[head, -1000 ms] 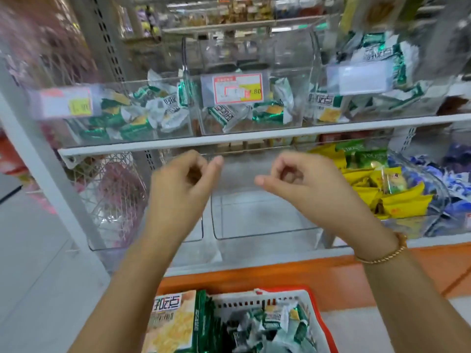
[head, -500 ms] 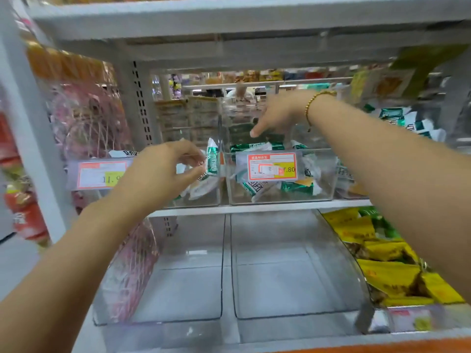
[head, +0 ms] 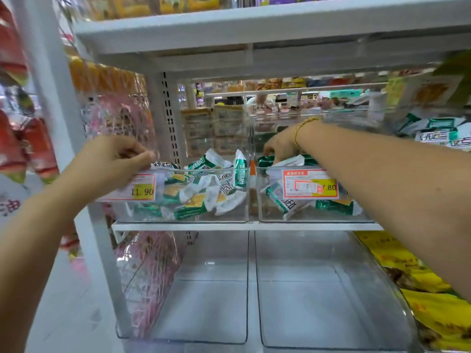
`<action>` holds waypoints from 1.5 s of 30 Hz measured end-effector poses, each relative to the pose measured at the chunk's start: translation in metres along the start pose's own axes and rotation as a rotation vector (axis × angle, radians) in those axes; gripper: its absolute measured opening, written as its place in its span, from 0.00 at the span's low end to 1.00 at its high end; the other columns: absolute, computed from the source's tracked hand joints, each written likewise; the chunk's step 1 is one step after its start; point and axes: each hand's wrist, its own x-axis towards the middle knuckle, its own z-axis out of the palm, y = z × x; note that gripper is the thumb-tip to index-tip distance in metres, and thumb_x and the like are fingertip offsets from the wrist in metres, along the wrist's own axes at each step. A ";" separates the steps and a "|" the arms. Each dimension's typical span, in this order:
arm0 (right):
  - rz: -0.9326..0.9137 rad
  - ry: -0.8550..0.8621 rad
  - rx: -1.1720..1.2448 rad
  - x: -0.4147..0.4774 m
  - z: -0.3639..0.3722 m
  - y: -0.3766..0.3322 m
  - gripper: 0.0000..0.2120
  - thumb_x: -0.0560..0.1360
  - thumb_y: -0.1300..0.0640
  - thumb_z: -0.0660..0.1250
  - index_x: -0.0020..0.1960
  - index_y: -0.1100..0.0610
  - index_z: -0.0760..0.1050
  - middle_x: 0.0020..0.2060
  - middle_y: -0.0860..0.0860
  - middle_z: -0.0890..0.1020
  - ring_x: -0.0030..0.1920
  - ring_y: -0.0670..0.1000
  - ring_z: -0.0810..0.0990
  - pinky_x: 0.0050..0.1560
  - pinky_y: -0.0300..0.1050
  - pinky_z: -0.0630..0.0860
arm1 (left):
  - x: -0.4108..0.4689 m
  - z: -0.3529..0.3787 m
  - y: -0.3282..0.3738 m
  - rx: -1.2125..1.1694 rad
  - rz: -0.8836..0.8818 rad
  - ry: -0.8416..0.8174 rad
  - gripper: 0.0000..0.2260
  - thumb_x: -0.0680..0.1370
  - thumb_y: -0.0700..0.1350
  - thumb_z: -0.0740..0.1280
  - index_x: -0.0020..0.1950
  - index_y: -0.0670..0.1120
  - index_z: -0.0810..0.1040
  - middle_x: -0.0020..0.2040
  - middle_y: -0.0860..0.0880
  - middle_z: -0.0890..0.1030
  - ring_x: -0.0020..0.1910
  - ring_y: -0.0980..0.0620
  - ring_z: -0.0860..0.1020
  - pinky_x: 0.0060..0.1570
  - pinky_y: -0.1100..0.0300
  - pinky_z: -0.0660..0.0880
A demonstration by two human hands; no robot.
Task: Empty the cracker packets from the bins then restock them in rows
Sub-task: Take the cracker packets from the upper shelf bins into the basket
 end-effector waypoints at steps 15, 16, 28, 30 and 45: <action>0.015 0.308 -0.030 -0.011 -0.006 -0.002 0.22 0.70 0.53 0.76 0.59 0.62 0.75 0.46 0.55 0.78 0.44 0.55 0.75 0.42 0.45 0.73 | 0.017 -0.011 -0.008 0.103 -0.055 0.018 0.02 0.75 0.42 0.71 0.45 0.45 0.81 0.38 0.48 0.80 0.35 0.53 0.75 0.33 0.63 0.69; 0.014 0.329 -0.020 -0.013 -0.006 -0.002 0.22 0.70 0.53 0.75 0.58 0.62 0.76 0.44 0.55 0.77 0.44 0.54 0.75 0.42 0.45 0.74 | 0.020 -0.010 -0.006 0.128 -0.048 0.000 0.02 0.74 0.42 0.72 0.46 0.44 0.82 0.38 0.50 0.80 0.35 0.55 0.75 0.33 0.63 0.69; 0.061 0.637 0.115 -0.067 -0.002 0.010 0.24 0.70 0.50 0.74 0.61 0.59 0.74 0.50 0.55 0.79 0.48 0.56 0.77 0.44 0.49 0.78 | 0.075 0.043 0.055 0.327 0.061 -0.481 0.25 0.73 0.51 0.72 0.68 0.46 0.72 0.62 0.48 0.76 0.60 0.47 0.75 0.63 0.52 0.69; 0.062 0.675 0.128 -0.080 0.000 0.011 0.26 0.70 0.49 0.74 0.64 0.58 0.73 0.53 0.55 0.80 0.51 0.57 0.78 0.47 0.50 0.79 | 0.083 0.059 0.057 0.372 0.072 -0.513 0.22 0.75 0.48 0.72 0.67 0.44 0.73 0.60 0.45 0.76 0.57 0.46 0.75 0.58 0.54 0.70; -0.097 1.316 0.372 -0.186 0.049 -0.009 0.18 0.71 0.56 0.71 0.59 0.61 0.75 0.50 0.56 0.81 0.48 0.57 0.78 0.44 0.50 0.75 | -0.045 0.020 0.111 -0.116 0.234 0.390 0.11 0.74 0.51 0.71 0.53 0.48 0.78 0.42 0.53 0.79 0.35 0.62 0.73 0.33 0.75 0.66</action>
